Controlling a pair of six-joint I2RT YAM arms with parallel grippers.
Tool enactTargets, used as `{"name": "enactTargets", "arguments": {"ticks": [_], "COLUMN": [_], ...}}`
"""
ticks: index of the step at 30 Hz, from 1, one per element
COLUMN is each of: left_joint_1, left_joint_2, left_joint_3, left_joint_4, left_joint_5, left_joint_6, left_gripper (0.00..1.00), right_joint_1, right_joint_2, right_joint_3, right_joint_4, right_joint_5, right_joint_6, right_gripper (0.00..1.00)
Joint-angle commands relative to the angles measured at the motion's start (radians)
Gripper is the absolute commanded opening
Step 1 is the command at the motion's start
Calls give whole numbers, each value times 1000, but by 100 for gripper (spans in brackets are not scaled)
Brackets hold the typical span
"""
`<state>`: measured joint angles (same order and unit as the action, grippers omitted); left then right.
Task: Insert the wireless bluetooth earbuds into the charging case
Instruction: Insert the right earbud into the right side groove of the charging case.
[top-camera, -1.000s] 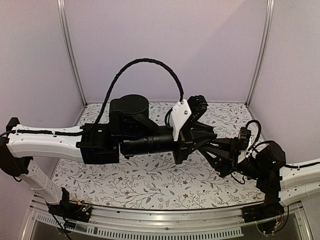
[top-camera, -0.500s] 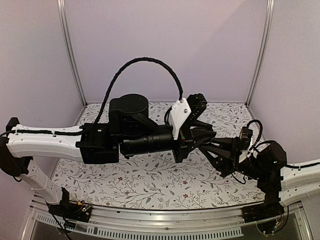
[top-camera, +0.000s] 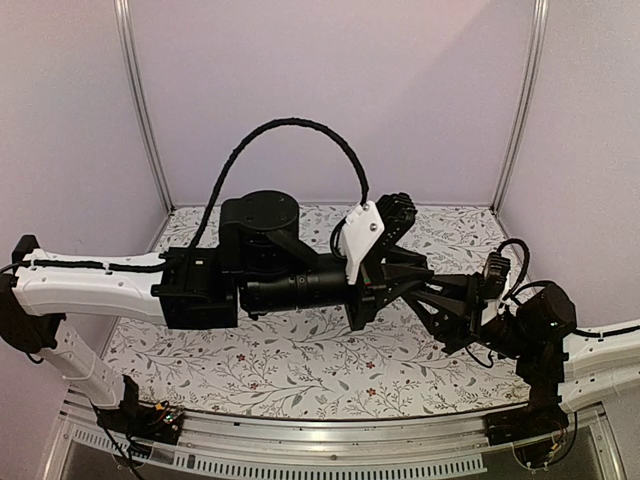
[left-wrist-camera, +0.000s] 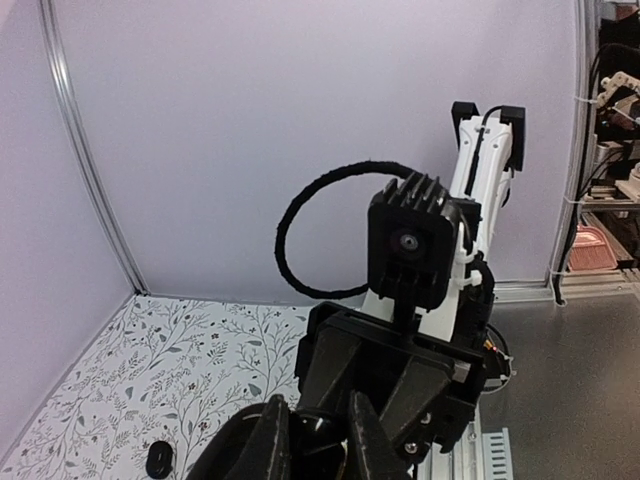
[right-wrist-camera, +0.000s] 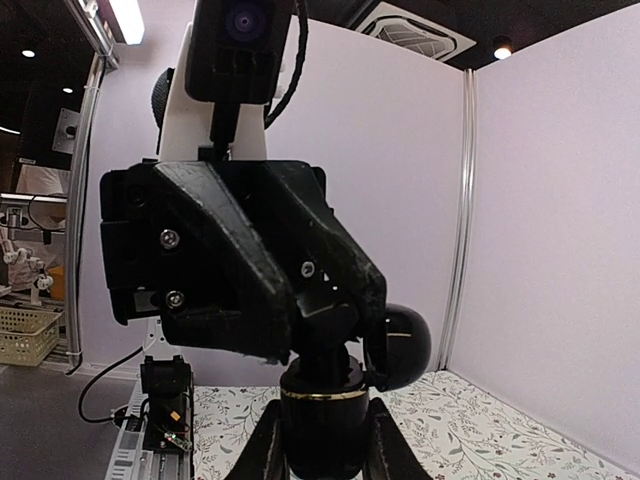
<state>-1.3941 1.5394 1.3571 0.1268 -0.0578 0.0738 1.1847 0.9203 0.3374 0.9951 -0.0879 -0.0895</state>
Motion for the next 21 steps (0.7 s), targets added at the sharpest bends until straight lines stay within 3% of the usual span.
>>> {"name": "enactTargets", "arguments": {"ticks": [1,21], "left_joint_1": [-19,-19], "left_joint_2": [1,45], "left_joint_3": [-3,35], "left_joint_4": [-62,-166], "left_joint_5": [12,15], "left_joint_6": [-9,-20], "left_gripper": [3,9], "right_joint_1": [7,7], "right_joint_2": [-25,-26], "right_joint_3": [2,11], "right_joint_4": [46,43], "right_joint_5": [14,-32], "right_joint_6": [7,1], "right_gripper": [0,0]}}
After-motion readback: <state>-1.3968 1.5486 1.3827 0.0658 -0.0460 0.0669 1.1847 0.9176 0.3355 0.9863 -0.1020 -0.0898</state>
